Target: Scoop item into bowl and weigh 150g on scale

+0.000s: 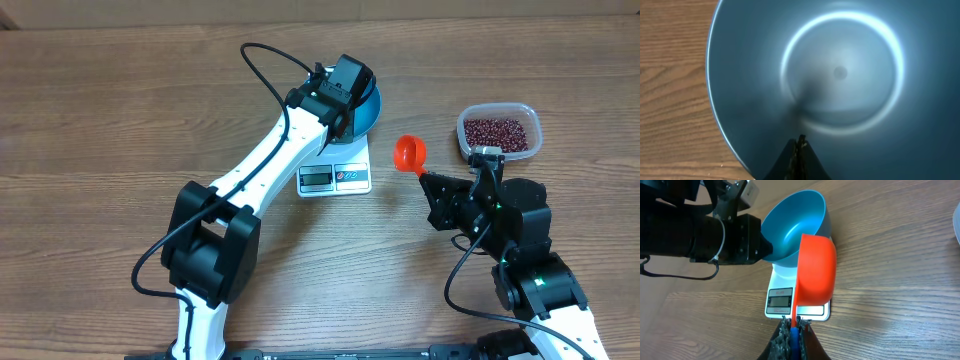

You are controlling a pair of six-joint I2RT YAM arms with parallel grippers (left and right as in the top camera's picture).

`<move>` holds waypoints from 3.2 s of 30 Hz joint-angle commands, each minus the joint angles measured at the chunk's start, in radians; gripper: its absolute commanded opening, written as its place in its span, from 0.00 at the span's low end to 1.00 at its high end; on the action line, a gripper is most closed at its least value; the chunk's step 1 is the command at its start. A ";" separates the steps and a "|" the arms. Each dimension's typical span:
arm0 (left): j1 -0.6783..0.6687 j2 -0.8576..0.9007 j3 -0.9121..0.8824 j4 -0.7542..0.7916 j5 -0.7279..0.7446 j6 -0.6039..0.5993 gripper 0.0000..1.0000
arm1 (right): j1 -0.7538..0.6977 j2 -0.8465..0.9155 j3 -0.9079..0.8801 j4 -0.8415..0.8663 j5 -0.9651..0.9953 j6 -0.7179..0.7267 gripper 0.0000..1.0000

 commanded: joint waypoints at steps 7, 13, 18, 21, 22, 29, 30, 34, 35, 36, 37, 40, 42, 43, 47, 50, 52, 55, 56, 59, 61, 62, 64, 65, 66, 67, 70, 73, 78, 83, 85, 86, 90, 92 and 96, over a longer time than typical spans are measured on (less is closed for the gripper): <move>0.007 0.020 0.025 -0.054 -0.074 0.018 0.04 | -0.003 -0.012 0.014 0.002 0.007 -0.008 0.03; 0.012 0.020 0.025 -0.065 -0.074 0.018 0.04 | -0.003 -0.012 0.014 0.002 0.007 -0.008 0.04; 0.013 0.020 0.025 -0.084 -0.092 0.018 0.04 | -0.003 -0.012 0.014 0.002 0.007 -0.008 0.04; 0.013 0.020 0.025 -0.091 -0.099 0.018 0.04 | -0.003 -0.012 0.014 0.002 0.007 -0.008 0.04; 0.013 0.020 0.025 -0.091 -0.099 0.018 0.04 | -0.003 -0.012 0.014 0.002 0.007 -0.008 0.04; 0.013 0.020 0.025 -0.090 -0.098 0.018 0.04 | -0.003 -0.012 0.014 0.002 0.007 -0.008 0.04; 0.013 0.020 0.025 -0.091 -0.098 0.018 0.04 | -0.003 -0.012 0.014 0.002 0.007 -0.008 0.04; 0.013 0.020 0.025 -0.099 -0.099 0.018 0.04 | -0.003 -0.012 0.014 0.002 0.007 -0.008 0.04; 0.013 0.020 0.025 -0.100 -0.099 0.018 0.04 | -0.003 -0.012 0.014 0.002 0.007 -0.008 0.04; 0.013 0.020 0.025 -0.102 -0.099 0.018 0.04 | -0.003 -0.012 0.014 0.002 0.007 -0.008 0.03; 0.013 0.020 0.025 -0.103 -0.099 0.018 0.04 | -0.003 -0.012 0.014 0.002 0.007 -0.008 0.04; 0.013 0.020 0.025 -0.109 -0.100 0.018 0.04 | -0.003 -0.012 0.014 0.002 0.007 -0.008 0.03; 0.013 0.020 0.025 -0.112 -0.103 0.018 0.04 | -0.003 -0.012 0.014 0.002 0.007 -0.008 0.04; 0.013 0.020 0.025 -0.113 -0.107 0.018 0.04 | -0.003 -0.012 0.014 0.002 0.007 -0.008 0.04; 0.013 0.020 0.025 -0.122 -0.114 0.018 0.04 | -0.003 -0.012 0.014 0.000 0.007 -0.008 0.03; 0.013 0.020 0.025 -0.125 -0.114 0.018 0.04 | -0.003 -0.012 0.014 -0.001 0.007 -0.008 0.04; 0.013 0.020 0.025 -0.124 -0.114 0.017 0.04 | -0.003 -0.012 0.014 -0.001 0.007 -0.008 0.04; 0.013 0.019 0.026 -0.116 -0.113 0.017 0.04 | -0.003 -0.012 0.014 -0.001 0.007 -0.008 0.04; 0.013 0.016 0.027 -0.113 -0.114 0.017 0.04 | -0.003 -0.012 0.014 -0.001 0.007 -0.008 0.04; 0.011 0.008 0.053 -0.106 -0.114 0.018 0.04 | -0.003 -0.012 0.014 -0.001 0.007 -0.008 0.04; 0.011 -0.002 0.097 -0.112 -0.114 0.018 0.04 | -0.003 -0.012 0.014 -0.001 0.008 -0.008 0.03; 0.011 -0.010 0.123 -0.118 -0.114 0.018 0.04 | -0.003 -0.012 0.014 -0.001 0.007 -0.008 0.04; 0.011 -0.026 0.182 -0.140 -0.112 0.018 0.04 | -0.003 -0.012 0.014 -0.001 0.007 -0.008 0.04; 0.011 -0.036 0.212 -0.155 -0.100 0.018 0.04 | -0.003 -0.012 0.014 -0.001 0.007 -0.008 0.04; 0.011 -0.045 0.237 -0.168 -0.083 0.018 0.04 | -0.003 -0.012 0.014 -0.001 0.007 -0.007 0.04; 0.011 -0.055 0.260 -0.187 -0.058 0.018 0.04 | -0.003 -0.012 0.014 -0.001 0.007 -0.008 0.04; 0.011 -0.093 0.305 -0.243 0.026 0.018 0.04 | -0.003 -0.012 0.014 -0.003 0.007 -0.006 0.04; 0.007 -0.151 0.306 -0.299 0.086 0.018 0.04 | -0.004 -0.012 0.014 -0.013 0.007 -0.003 0.04; -0.018 -0.255 0.299 -0.441 0.100 -0.029 0.04 | -0.004 -0.012 0.041 -0.074 0.008 -0.004 0.04; -0.082 -0.349 0.253 -0.447 0.108 -0.030 0.04 | -0.004 -0.012 0.092 -0.118 0.008 -0.008 0.03; -0.119 -0.384 0.216 -0.436 0.107 -0.031 0.05 | -0.004 -0.012 0.106 -0.137 0.008 -0.009 0.03; -0.138 -0.402 0.188 -0.424 0.105 -0.030 0.04 | -0.004 -0.012 0.111 -0.148 0.008 -0.022 0.04; -0.180 -0.468 0.043 -0.366 0.077 -0.066 0.04 | -0.005 -0.013 0.116 -0.187 0.018 -0.086 0.04; -0.179 -0.499 -0.039 -0.349 0.077 -0.091 0.04 | -0.016 -0.016 0.116 -0.197 0.018 -0.086 0.04; -0.177 -0.557 -0.200 -0.283 0.076 -0.092 0.04 | -0.070 -0.033 0.116 -0.203 0.018 -0.085 0.04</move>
